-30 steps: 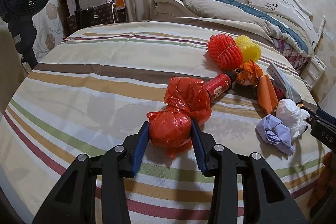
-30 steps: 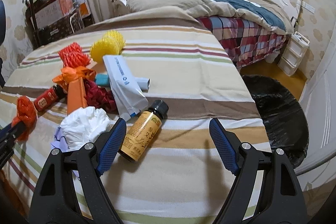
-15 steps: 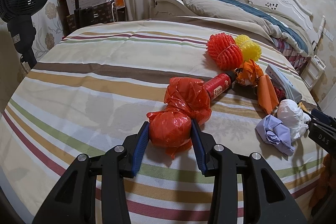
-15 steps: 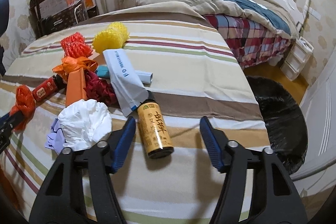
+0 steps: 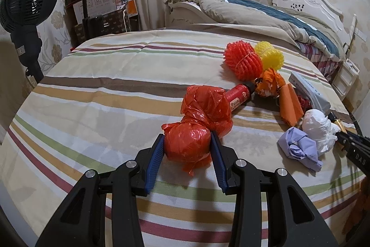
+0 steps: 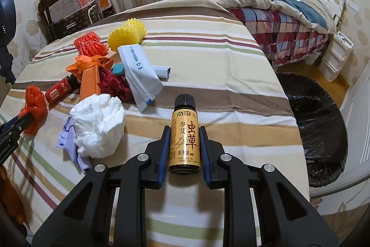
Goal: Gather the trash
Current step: 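Carry both items to the black bin and open both tools to drop them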
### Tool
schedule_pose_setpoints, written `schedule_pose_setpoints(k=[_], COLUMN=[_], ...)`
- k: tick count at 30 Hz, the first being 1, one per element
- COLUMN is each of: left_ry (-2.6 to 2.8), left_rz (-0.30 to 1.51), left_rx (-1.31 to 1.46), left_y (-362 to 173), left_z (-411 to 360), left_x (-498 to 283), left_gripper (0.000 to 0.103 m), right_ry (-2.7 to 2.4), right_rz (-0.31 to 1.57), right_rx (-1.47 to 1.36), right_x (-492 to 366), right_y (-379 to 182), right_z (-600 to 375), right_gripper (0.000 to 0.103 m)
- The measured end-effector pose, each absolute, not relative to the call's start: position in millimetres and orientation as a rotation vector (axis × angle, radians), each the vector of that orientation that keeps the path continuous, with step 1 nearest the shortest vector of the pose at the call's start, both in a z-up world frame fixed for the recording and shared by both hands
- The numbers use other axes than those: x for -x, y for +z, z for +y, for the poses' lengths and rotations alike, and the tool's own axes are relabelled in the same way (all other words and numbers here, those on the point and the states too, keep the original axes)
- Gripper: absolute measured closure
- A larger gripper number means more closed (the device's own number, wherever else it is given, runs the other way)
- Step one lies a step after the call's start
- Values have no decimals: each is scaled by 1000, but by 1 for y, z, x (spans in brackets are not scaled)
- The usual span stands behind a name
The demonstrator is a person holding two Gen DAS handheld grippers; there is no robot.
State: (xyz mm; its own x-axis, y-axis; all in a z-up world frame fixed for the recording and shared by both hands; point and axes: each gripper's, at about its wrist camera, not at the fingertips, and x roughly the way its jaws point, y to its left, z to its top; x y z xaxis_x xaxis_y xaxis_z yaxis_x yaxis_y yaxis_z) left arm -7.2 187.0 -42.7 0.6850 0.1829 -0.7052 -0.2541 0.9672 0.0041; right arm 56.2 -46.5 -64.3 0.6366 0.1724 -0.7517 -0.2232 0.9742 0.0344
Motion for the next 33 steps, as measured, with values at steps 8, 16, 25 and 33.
schedule_pose_setpoints(k=[8,16,25,33], left_ry=[211,121,-28,-149], left_rz=[749,704,661,631], left_rx=[101,98,34,-2], left_y=[-34,-16,0,4], left_z=[171,132,59,-12], left_x=[14,15,-12,-51], left_gripper=[62,62,62,62], right_ry=[218,179,83,-5], right_rz=[829,777,710,683], right_rx=[38,5,-37,-59], right_x=[-42,-33,-39,-60], right_y=[-60,-45,-31,-32], right_z=[-63,-90,-143,-192], right_gripper=[80,80,80,80])
